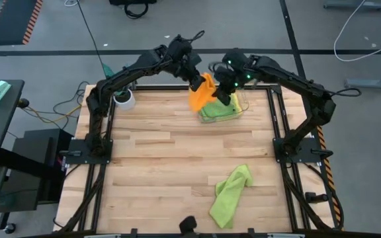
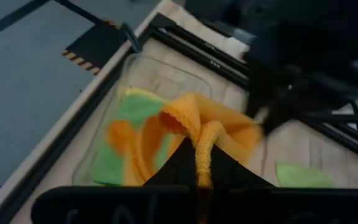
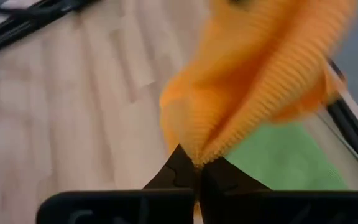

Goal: Fold microfiber towels
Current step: Stack the orange towel on top of the green towel in the transparent bin

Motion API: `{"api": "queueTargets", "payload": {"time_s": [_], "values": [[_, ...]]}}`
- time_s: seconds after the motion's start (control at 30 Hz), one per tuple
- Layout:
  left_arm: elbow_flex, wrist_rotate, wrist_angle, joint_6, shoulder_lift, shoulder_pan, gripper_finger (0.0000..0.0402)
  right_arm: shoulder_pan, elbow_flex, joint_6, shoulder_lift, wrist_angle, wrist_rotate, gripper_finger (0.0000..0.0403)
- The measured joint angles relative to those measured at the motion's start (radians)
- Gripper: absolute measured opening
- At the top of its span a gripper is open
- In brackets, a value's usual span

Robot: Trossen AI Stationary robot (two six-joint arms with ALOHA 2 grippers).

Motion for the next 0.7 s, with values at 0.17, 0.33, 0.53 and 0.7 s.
{"api": "queueTargets", "payload": {"time_s": [0.17,0.33,0.53,0.7], "values": [[-0.01,0.021,0.044,-0.001,0.0,0.048,0.0008,-0.062,0.0,0.071,0.075,0.017,-0.013,0.0002],[-0.012,0.026,0.034,0.013,0.003,0.057,0.0008,-0.02,0.042,0.059,0.108,-0.007,-0.025,0.0001],[-0.01,0.025,-0.006,0.054,0.003,0.05,0.0008,0.018,0.18,0.039,0.106,-0.022,0.124,0.0],[-0.01,0.035,-0.002,0.056,0.002,0.035,0.0008,-0.016,0.218,0.036,0.106,-0.095,0.154,0.0]]}}
